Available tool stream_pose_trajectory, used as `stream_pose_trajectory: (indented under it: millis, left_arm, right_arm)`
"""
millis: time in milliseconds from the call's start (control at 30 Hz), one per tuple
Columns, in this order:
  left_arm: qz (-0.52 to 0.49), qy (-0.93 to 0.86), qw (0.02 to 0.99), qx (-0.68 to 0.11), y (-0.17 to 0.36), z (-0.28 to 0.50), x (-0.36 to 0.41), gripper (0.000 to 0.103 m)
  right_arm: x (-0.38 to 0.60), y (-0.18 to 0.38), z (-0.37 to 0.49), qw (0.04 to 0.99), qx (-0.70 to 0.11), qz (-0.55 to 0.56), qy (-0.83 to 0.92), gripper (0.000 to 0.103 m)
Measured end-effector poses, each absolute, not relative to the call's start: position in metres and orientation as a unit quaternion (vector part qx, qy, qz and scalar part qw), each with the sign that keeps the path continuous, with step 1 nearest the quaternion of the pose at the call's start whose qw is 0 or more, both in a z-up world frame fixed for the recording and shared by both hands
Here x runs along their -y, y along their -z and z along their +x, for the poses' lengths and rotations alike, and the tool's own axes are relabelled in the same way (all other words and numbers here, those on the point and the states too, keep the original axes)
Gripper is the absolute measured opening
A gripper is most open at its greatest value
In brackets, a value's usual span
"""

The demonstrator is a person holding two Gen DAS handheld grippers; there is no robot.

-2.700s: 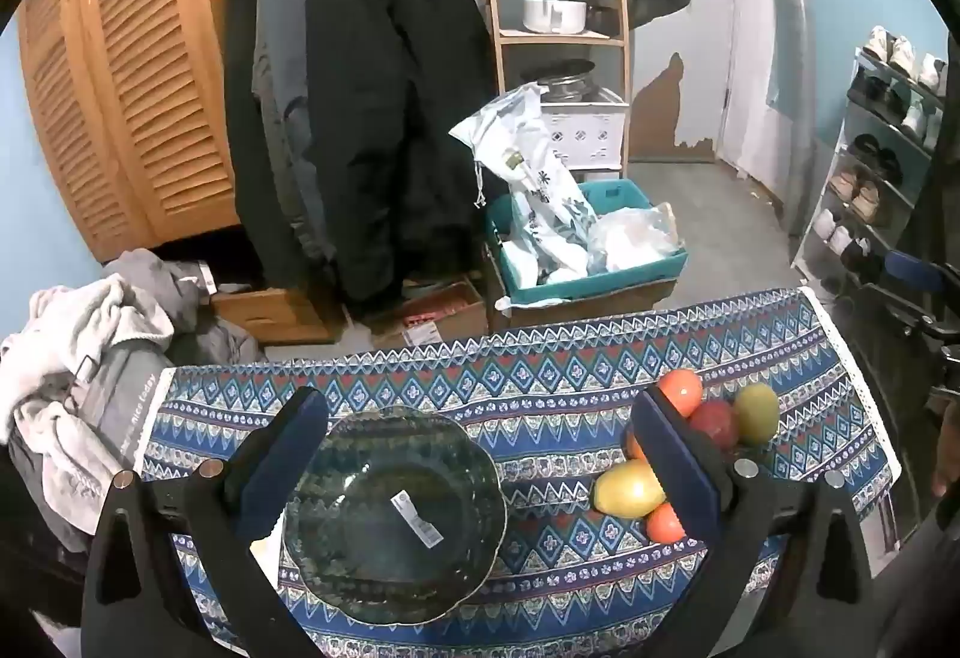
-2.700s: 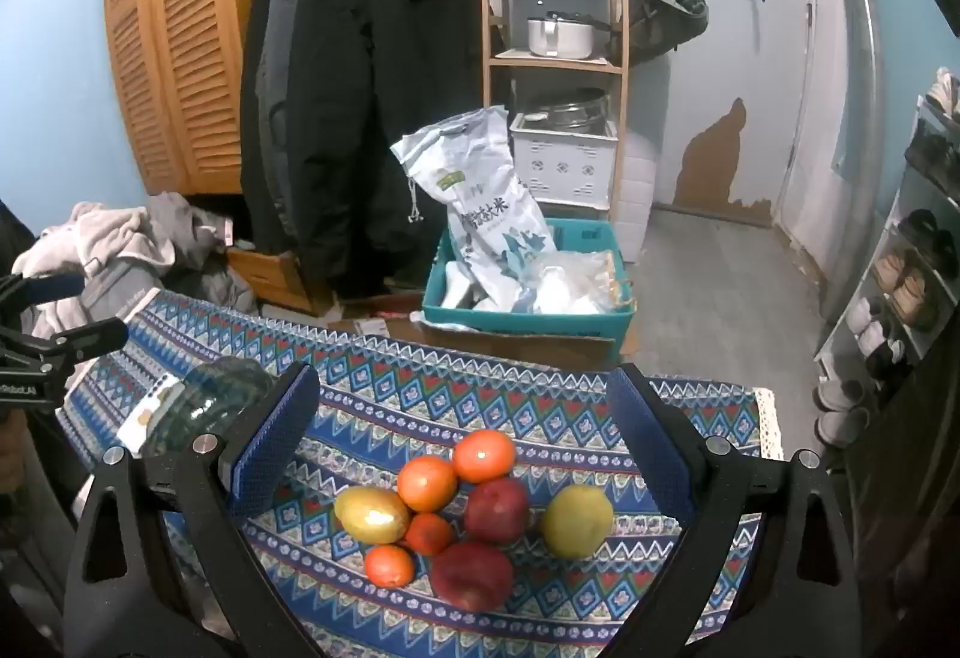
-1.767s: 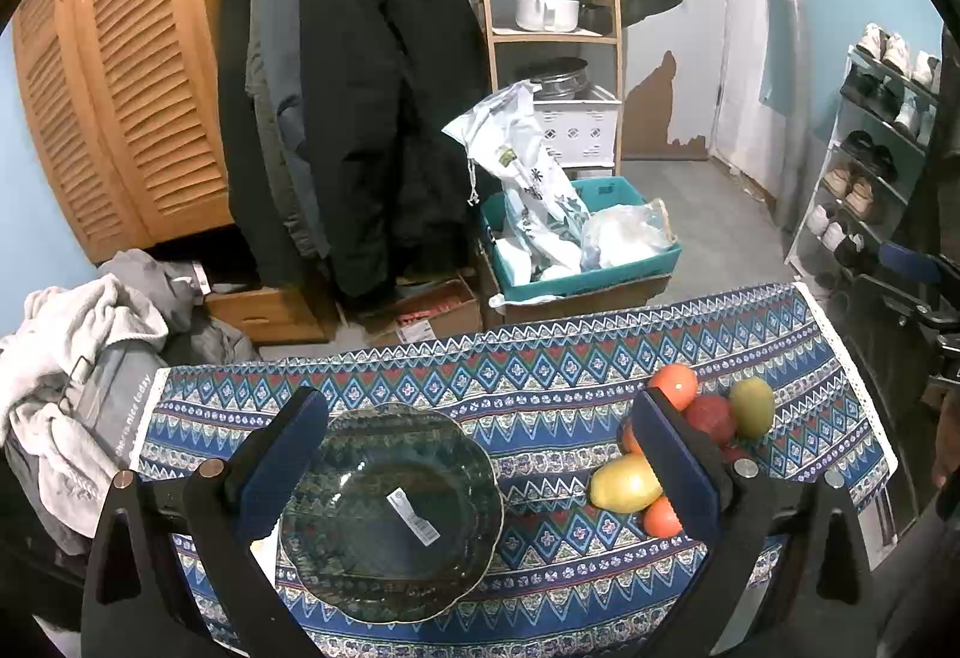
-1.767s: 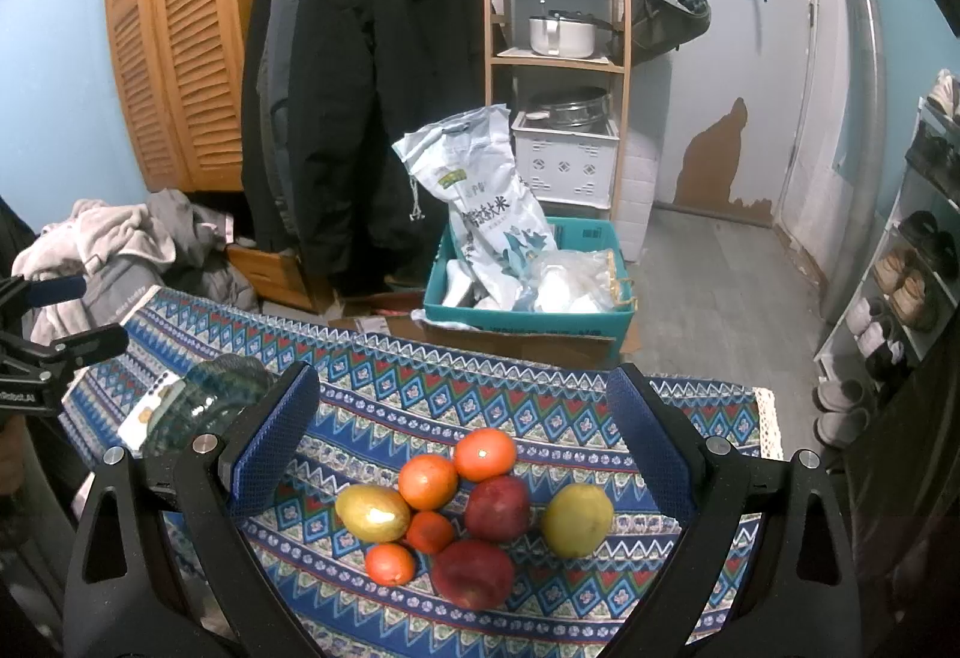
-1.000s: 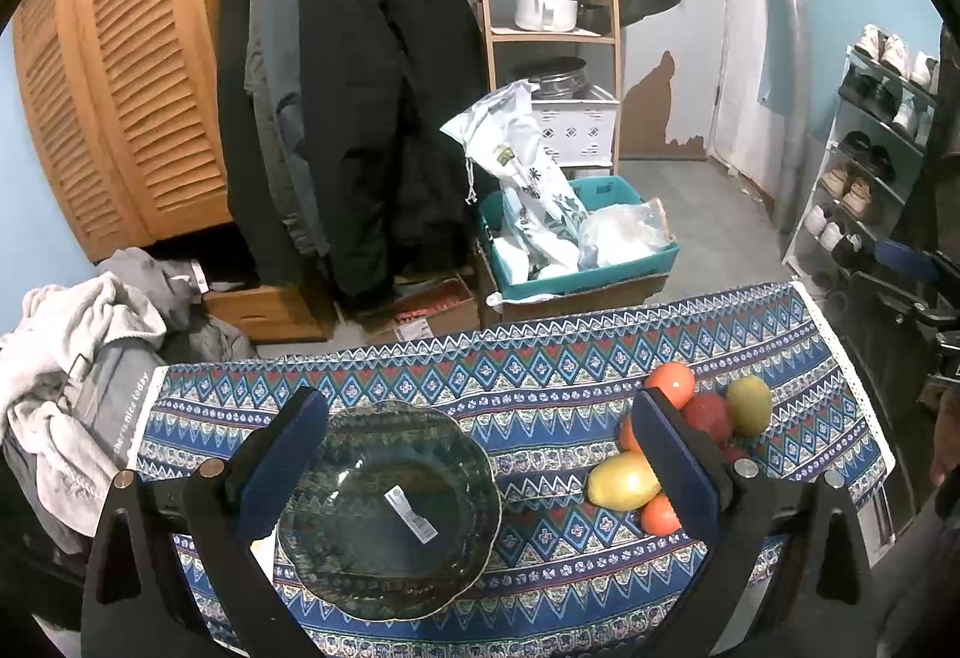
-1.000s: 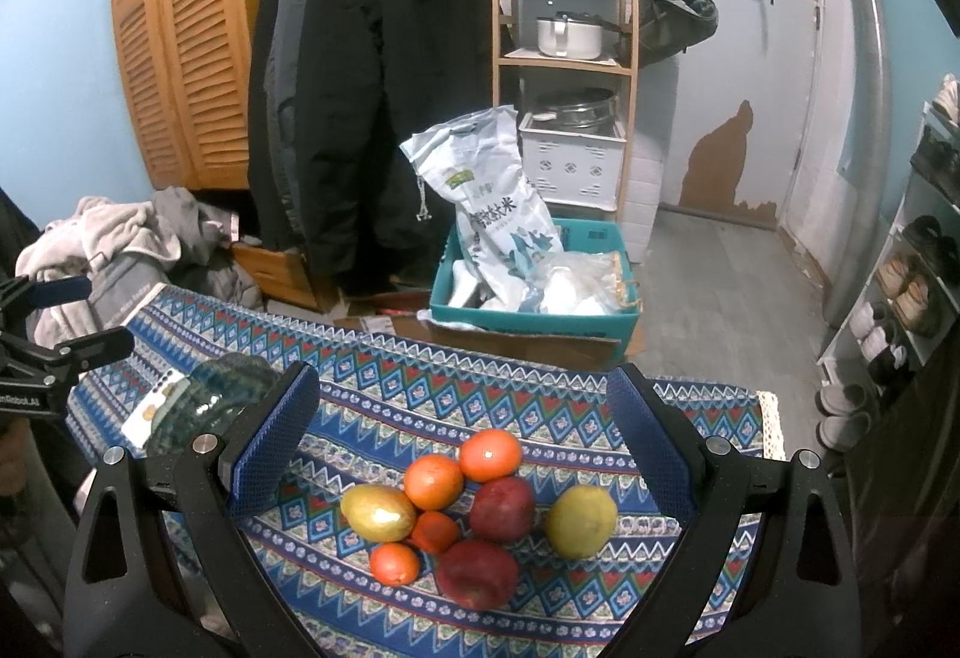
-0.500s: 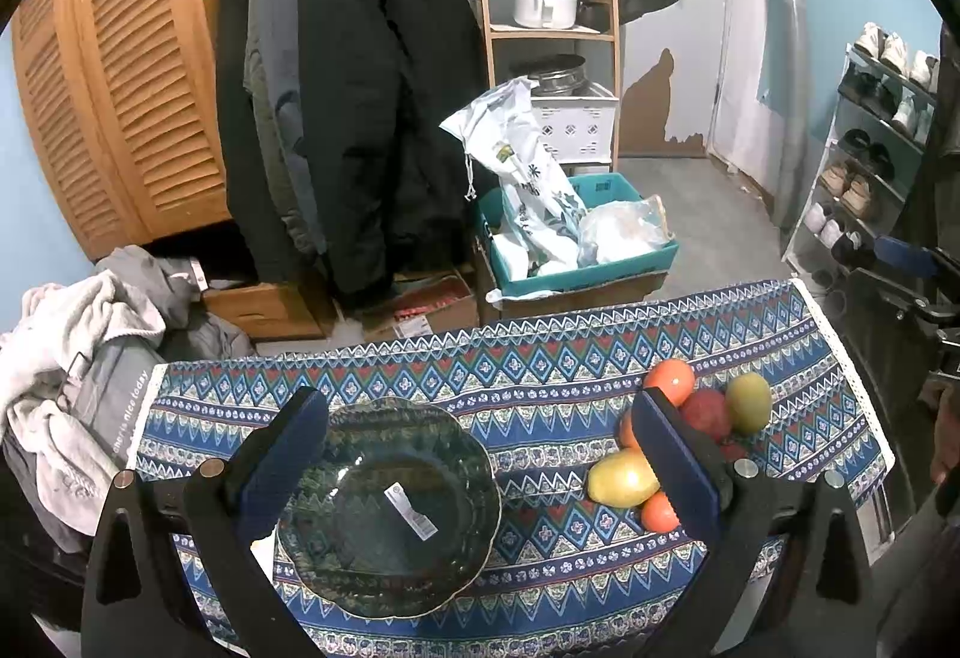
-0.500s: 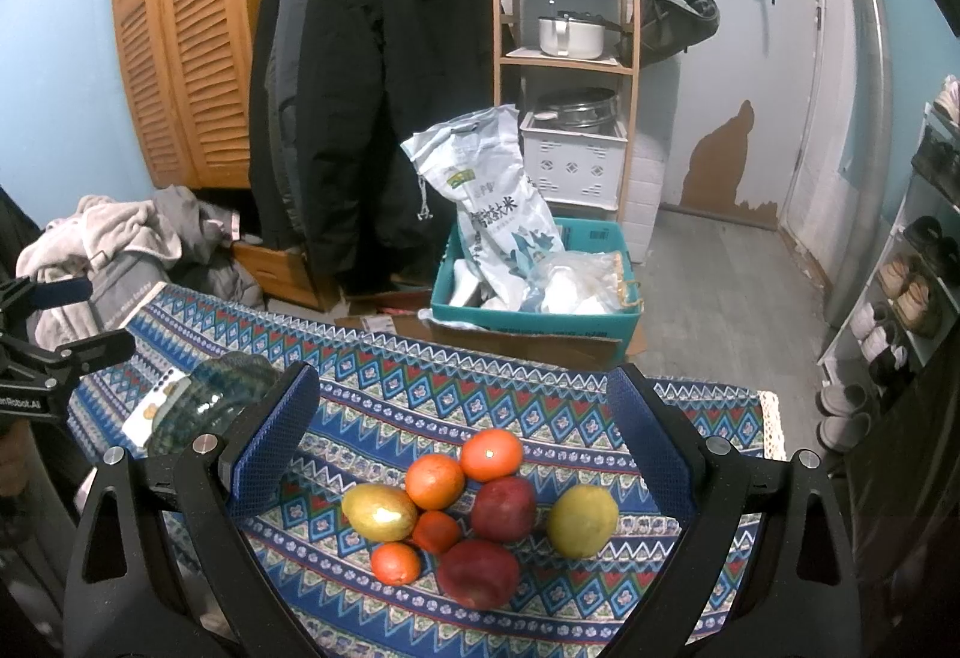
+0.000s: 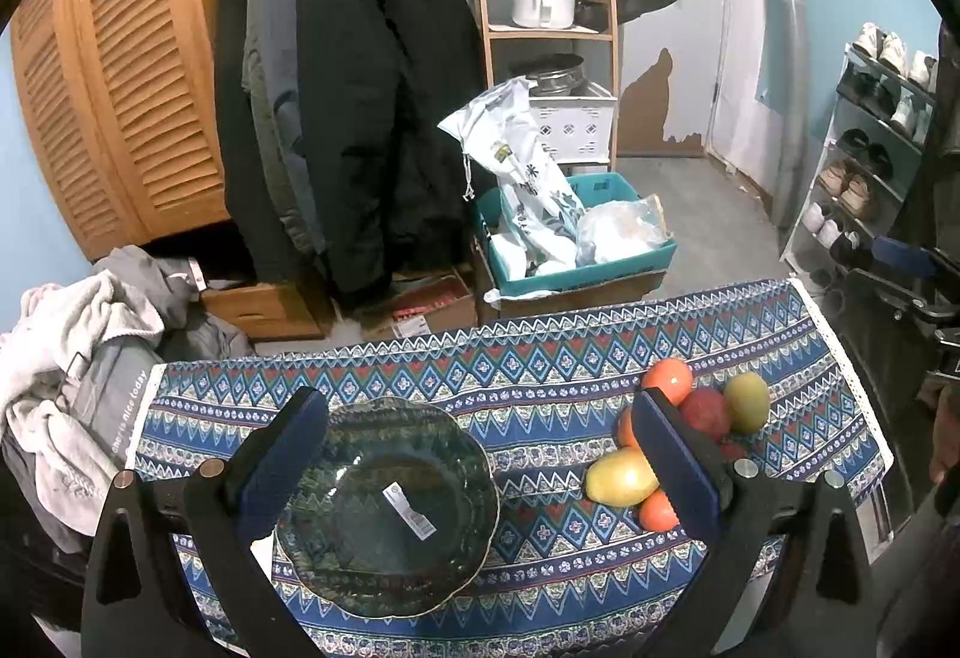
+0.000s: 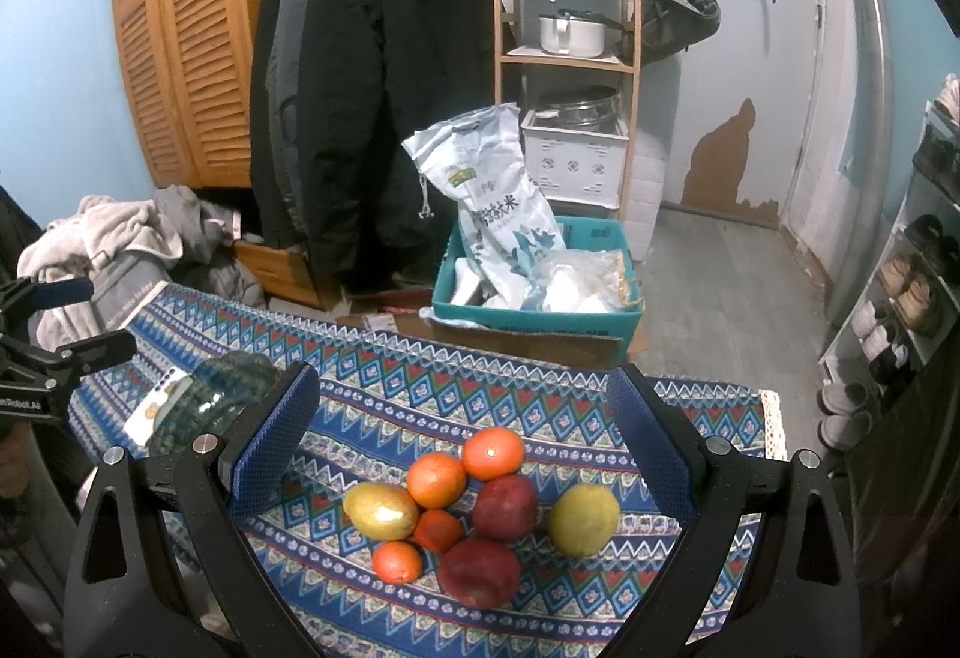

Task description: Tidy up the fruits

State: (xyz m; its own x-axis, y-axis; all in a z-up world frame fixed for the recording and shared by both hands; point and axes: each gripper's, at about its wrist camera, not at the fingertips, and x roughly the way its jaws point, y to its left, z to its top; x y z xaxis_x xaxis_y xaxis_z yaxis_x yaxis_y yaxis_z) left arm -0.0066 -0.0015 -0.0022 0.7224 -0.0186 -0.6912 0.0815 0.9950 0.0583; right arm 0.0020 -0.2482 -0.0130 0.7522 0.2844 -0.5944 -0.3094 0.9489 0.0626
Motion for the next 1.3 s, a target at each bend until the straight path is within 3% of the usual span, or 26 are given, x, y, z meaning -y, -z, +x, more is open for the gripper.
stream_pose_trajectory:
  millis: [1300]
  left_arm:
    - [0.043, 0.033, 0.921, -0.385, 0.014, 0.003, 0.005, 0.102]
  right_arm:
    - [0.254, 0.020, 0.001, 0.932, -0.326, -0.017, -0.155, 0.095]
